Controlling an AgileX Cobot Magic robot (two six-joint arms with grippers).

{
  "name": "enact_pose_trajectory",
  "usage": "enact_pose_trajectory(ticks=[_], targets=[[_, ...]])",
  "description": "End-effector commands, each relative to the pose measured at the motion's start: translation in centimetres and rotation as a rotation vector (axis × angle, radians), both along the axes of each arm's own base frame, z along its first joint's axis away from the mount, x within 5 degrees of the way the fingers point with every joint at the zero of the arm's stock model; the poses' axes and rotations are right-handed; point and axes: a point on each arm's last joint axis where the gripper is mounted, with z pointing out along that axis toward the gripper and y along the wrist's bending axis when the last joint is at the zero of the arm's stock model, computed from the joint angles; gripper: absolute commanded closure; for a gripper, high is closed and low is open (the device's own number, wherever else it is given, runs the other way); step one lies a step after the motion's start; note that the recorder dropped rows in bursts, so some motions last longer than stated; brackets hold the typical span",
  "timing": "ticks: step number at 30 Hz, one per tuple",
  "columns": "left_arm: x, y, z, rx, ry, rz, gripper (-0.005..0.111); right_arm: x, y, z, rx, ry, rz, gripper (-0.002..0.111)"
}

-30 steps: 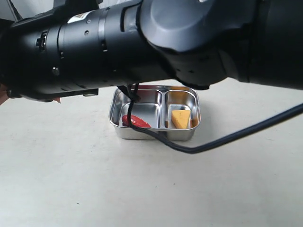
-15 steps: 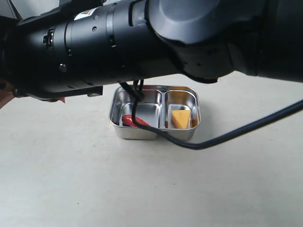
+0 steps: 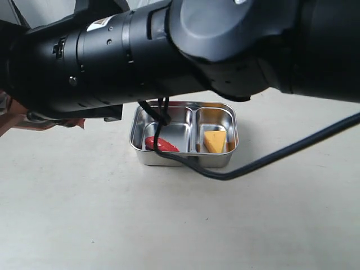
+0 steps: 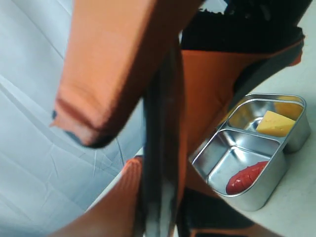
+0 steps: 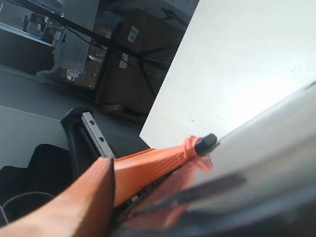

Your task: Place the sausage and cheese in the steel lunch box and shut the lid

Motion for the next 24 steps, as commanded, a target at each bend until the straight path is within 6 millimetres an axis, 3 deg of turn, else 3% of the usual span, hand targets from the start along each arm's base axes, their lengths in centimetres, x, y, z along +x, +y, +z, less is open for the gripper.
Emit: enact_pose_trajectory(ticks=[1, 2, 8, 17, 24], targets=[[-1.2, -1.5, 0.7, -0.042, -0.020, -0.191, 0.106, 1.3, 0.3, -1.2, -0.041, -0.079, -0.039, 0.097], [-1.2, -1.5, 0.7, -0.042, -0.020, -0.191, 0.106, 1.3, 0.2, -1.2, -0.056, -0.105, -0.030, 0.109], [-1.2, -1.5, 0.7, -0.042, -0.020, -0.194, 0.106, 1.4, 0.1, -1.5, -0.120, -0.203, 0.012, 0.109], [-1.2, -1.5, 0.7, -0.067, -0.002, -0.197, 0.106, 4.0, -2.4, -0.5, -0.125, -0.205, -0.066, 0.109], [-1.3, -1.5, 0.7, -0.072, 0.001, -0.201, 0.088, 4.3, -3.0, -0.2, -0.140, -0.219, -0.065, 0.109]])
